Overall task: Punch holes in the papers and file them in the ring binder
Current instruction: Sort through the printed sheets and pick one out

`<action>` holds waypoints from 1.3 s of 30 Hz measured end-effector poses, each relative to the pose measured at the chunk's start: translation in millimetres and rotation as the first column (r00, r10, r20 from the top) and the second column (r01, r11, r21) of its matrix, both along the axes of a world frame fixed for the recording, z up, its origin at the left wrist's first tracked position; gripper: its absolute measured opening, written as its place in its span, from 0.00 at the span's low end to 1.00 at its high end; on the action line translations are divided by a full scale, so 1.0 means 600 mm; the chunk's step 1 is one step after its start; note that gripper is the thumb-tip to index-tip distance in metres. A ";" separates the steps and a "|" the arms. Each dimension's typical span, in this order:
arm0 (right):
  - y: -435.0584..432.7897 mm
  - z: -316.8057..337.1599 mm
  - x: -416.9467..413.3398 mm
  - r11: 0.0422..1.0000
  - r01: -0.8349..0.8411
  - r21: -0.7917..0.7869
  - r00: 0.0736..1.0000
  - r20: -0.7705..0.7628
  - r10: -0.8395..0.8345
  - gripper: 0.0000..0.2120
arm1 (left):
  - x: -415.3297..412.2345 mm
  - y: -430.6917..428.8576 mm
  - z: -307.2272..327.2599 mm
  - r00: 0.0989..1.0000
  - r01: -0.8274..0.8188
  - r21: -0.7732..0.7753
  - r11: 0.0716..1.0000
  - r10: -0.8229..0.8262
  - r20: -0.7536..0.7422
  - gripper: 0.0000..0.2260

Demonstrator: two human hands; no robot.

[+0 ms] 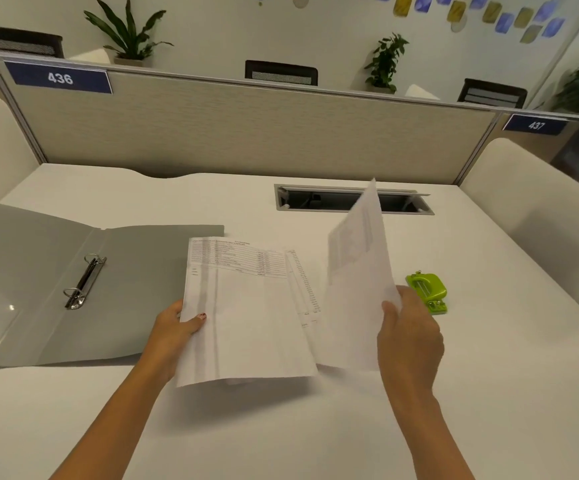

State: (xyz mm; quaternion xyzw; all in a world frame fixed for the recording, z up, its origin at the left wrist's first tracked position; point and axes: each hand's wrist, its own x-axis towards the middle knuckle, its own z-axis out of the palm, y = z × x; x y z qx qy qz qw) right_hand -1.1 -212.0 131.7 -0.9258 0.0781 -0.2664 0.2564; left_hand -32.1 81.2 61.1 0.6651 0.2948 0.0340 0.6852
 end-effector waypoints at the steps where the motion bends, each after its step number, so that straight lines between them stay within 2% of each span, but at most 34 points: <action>1: 0.005 0.017 -0.005 0.999 -0.031 0.012 0.999 0.039 0.031 0.09 | 0.001 -0.003 0.000 1.000 0.002 0.003 1.000 -0.002 0.007 0.17; 2: 0.011 0.036 -0.011 0.997 -0.068 0.043 0.996 0.068 0.065 0.09 | 0.002 -0.006 0.001 1.000 0.003 0.002 1.000 -0.003 0.013 0.17; 4: 0.021 0.076 -0.022 0.962 -0.177 0.209 0.982 0.100 0.159 0.08 | 0.003 -0.013 0.002 1.000 -0.001 -0.011 1.000 0.002 0.022 0.16; 7: 0.031 0.106 -0.023 0.807 -0.315 0.500 0.947 0.111 0.301 0.07 | 0.001 -0.027 0.007 0.999 -0.001 -0.040 0.999 0.003 0.035 0.16; 10: 0.040 0.088 -0.004 0.605 -0.321 0.728 0.912 0.066 0.404 0.06 | -0.002 -0.042 0.013 0.998 0.019 -0.073 0.997 -0.015 0.054 0.15; 12: 0.043 0.055 0.011 0.528 -0.252 0.811 0.893 -0.016 0.450 0.06 | -0.003 -0.048 0.017 0.998 0.026 -0.071 0.997 -0.022 0.058 0.15; 14: 0.045 0.016 0.023 0.539 -0.154 0.828 0.875 -0.140 0.464 0.06 | -0.002 -0.050 0.018 0.997 0.036 -0.088 0.995 -0.030 0.071 0.16; 18: 0.053 -0.046 0.034 0.680 -0.076 0.729 0.842 -0.319 0.436 0.07 | 0.004 -0.047 0.018 0.997 0.031 -0.155 0.987 -0.019 0.074 0.17; 23: 0.053 -0.067 0.037 0.742 -0.080 0.666 0.834 -0.362 0.416 0.09 | 0.014 -0.050 0.019 0.994 0.046 -0.175 0.984 -0.028 0.106 0.14; 27: 0.044 -0.075 0.047 0.736 -0.063 0.674 0.800 -0.407 0.441 0.06 | 0.020 -0.049 0.024 0.994 0.054 -0.206 0.977 -0.035 0.099 0.10; 28: 0.044 -0.077 0.048 0.739 -0.063 0.671 0.795 -0.414 0.444 0.08 | 0.022 -0.049 0.027 0.996 0.039 -0.218 0.975 -0.021 0.084 0.10; 31: 0.045 -0.079 0.048 0.737 -0.073 0.671 0.777 -0.426 0.464 0.15 | 0.029 -0.042 0.027 1.000 0.002 -0.338 0.941 0.007 0.026 0.20; 32: 0.046 -0.080 0.047 0.742 -0.073 0.667 0.770 -0.435 0.467 0.18 | 0.033 -0.040 0.026 1.000 0.012 -0.339 0.941 -0.003 0.026 0.19; 35: 0.051 -0.079 0.044 0.773 -0.122 0.622 0.730 -0.472 0.495 0.26 | 0.043 -0.034 0.006 0.998 0.054 -0.106 0.993 -0.056 -0.014 0.12; 39: 0.056 -0.090 0.054 0.846 -0.175 0.503 0.663 -0.576 0.479 0.33 | 0.045 -0.045 -0.012 0.986 0.130 0.164 0.978 -0.111 -0.123 0.18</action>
